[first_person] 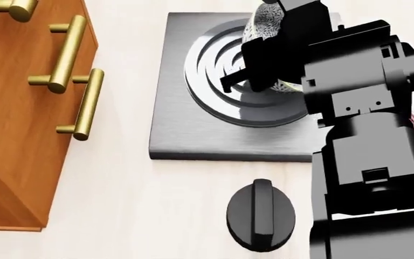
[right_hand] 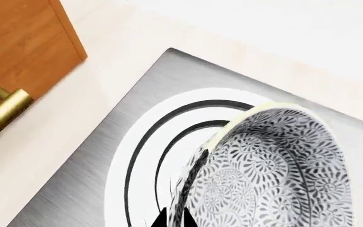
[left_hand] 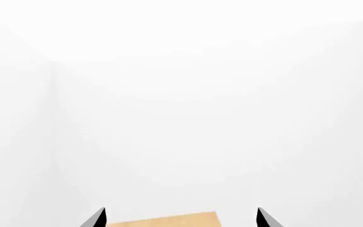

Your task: Put the bowl on the stove.

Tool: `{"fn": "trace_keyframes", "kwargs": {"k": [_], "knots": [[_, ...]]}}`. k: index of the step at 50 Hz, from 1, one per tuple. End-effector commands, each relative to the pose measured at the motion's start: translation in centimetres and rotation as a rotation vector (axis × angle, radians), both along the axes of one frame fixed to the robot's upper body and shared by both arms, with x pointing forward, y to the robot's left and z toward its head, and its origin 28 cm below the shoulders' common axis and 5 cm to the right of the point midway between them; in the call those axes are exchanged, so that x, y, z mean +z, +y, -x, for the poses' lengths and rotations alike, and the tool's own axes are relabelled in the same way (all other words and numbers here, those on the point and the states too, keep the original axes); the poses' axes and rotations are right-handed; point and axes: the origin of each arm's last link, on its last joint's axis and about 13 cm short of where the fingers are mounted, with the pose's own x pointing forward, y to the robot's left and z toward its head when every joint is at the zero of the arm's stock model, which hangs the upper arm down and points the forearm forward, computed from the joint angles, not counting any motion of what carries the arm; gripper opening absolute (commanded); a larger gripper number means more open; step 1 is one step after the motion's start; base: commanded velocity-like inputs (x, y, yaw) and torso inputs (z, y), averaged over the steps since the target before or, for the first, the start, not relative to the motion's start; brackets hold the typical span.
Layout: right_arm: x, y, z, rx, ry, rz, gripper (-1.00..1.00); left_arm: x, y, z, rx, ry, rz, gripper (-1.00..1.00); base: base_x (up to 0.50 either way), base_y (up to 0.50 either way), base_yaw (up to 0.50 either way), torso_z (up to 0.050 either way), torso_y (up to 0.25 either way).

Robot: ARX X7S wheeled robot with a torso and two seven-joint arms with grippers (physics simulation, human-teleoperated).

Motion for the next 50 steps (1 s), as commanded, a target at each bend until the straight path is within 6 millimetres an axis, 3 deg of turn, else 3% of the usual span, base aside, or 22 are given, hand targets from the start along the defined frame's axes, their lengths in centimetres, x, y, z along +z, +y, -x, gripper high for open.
{"fn": "trace_keyframes", "kwargs": {"k": [1, 22, 23, 42, 43, 50], "knots": [[0.3, 0.6, -0.1, 0.034, -0.014, 0.009, -1.0, 0.2, 0.2, 0.1, 0.015, -0.037, -0.016, 1.0, 0.0, 0.0, 0.0, 0.0, -0.08], [0.3, 0.6, -0.1, 0.034, -0.014, 0.009, -1.0, 0.2, 0.3, 0.2, 0.013, -0.04, -0.005, 1.0, 0.0, 0.0, 0.0, 0.0, -0.001], [0.3, 0.6, -0.1, 0.034, -0.014, 0.009, 1.0, 0.2, 0.3, 0.2, 0.014, -0.04, -0.007, 1.0, 0.0, 0.0, 0.0, 0.0, 0.0], [0.3, 0.6, -0.1, 0.034, -0.014, 0.009, 1.0, 0.2, 0.3, 0.2, 0.014, -0.042, -0.003, 1.0, 0.0, 0.0, 0.0, 0.0, 0.0], [-0.6, 1.8, -0.4, 0.13, -0.011, 0.04, 1.0, 0.2, 0.3, 0.2, 0.015, -0.042, -0.004, 1.0, 0.0, 0.0, 0.0, 0.0, 0.0], [0.1, 1.3, -0.5, 0.165, -0.042, -0.062, 1.0, 0.2, 0.3, 0.2, 0.013, -0.042, -0.002, 1.0, 0.0, 0.0, 0.0, 0.0, 0.0]]}}
